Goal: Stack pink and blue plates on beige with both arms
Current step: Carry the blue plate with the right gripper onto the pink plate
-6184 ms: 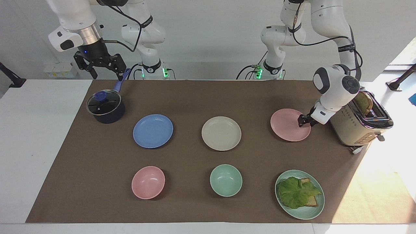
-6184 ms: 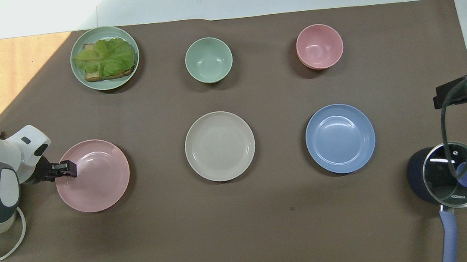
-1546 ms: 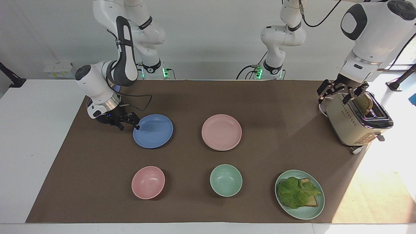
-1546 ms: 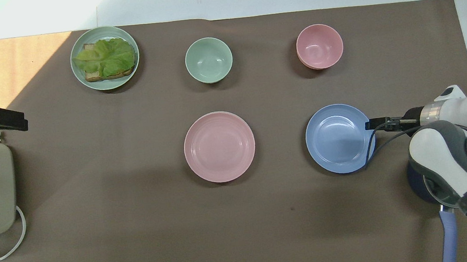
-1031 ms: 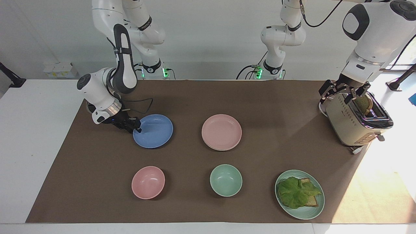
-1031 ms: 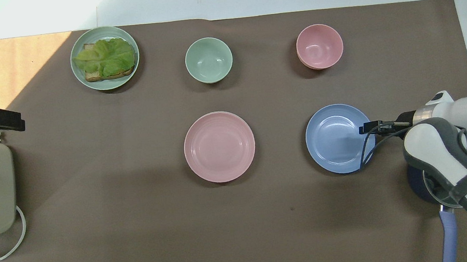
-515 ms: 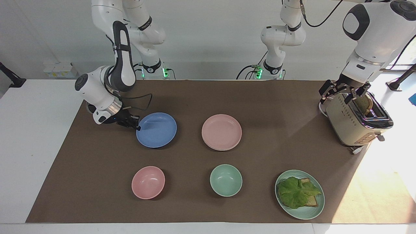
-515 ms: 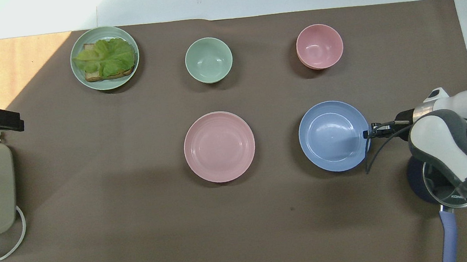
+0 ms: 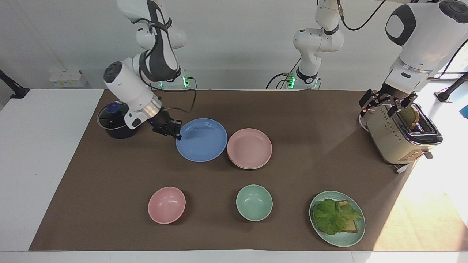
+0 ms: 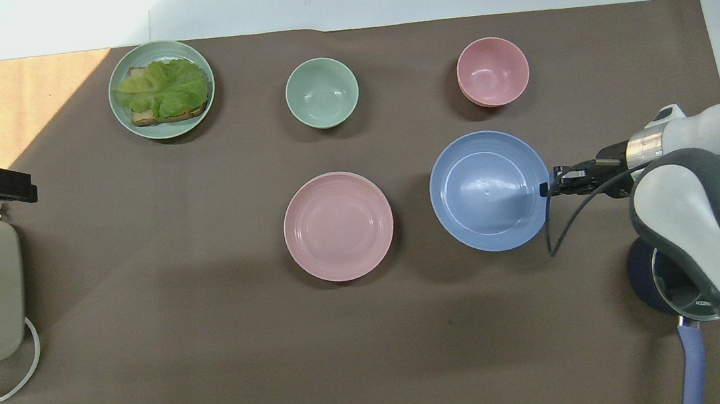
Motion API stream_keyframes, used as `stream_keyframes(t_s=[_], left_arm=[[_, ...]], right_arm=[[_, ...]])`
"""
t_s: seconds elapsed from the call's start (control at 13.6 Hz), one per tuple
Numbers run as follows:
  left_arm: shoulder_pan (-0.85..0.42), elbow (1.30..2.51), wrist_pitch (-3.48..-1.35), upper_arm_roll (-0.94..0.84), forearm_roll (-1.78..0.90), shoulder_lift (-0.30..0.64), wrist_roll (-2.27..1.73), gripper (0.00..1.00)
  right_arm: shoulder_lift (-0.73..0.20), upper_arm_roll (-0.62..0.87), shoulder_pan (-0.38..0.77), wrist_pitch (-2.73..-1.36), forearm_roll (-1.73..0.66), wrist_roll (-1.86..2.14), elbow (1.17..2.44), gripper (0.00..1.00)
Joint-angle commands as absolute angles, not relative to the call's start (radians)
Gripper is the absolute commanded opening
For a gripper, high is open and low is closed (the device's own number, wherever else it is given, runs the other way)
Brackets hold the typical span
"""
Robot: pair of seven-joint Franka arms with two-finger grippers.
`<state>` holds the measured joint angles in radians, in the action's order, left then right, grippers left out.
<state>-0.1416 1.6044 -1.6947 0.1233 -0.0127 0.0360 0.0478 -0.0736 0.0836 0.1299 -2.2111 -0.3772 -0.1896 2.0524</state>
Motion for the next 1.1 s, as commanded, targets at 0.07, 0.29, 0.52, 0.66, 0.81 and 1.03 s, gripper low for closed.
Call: stream_keyframes(t_s=[0.07,0.29,0.52,0.66,0.81,1.03], left_arm=[[-0.130,1.615,-1.697,0.117,-0.015,0.029,0.055,1.00],[-0.130,1.615,-1.697,0.117,-0.015,0.029,0.055,1.00],[-0.130,1.615,-1.697,0.117,-0.015,0.029,0.055,1.00],[-0.130,1.615,-1.697,0.117,-0.015,0.029,0.055,1.00],[-0.130,1.615,-1.697,0.117,-0.015,0.029,0.055,1.00],[-0.130,1.615,-1.697,0.117,-0.015,0.029,0.055,1.00]], right_arm=[[-0.191,0.091,0.270,-2.279,-0.347,-0.357,1.979,0.00],[-0.233,0.091,0.354,-2.299,-0.284,-0.449,1.963,0.00],[-0.279,0.091,0.397,-2.344,-0.276,-0.468,1.970,0.00],[-0.288,0.091,0.410,-2.365,-0.275,-0.474,1.970,0.00],[-0.291,0.091,0.410,-2.362,-0.268,-0.474,1.964,0.18],[-0.288,0.087,0.408,-2.350,-0.212,-0.486,1.960,1.00]])
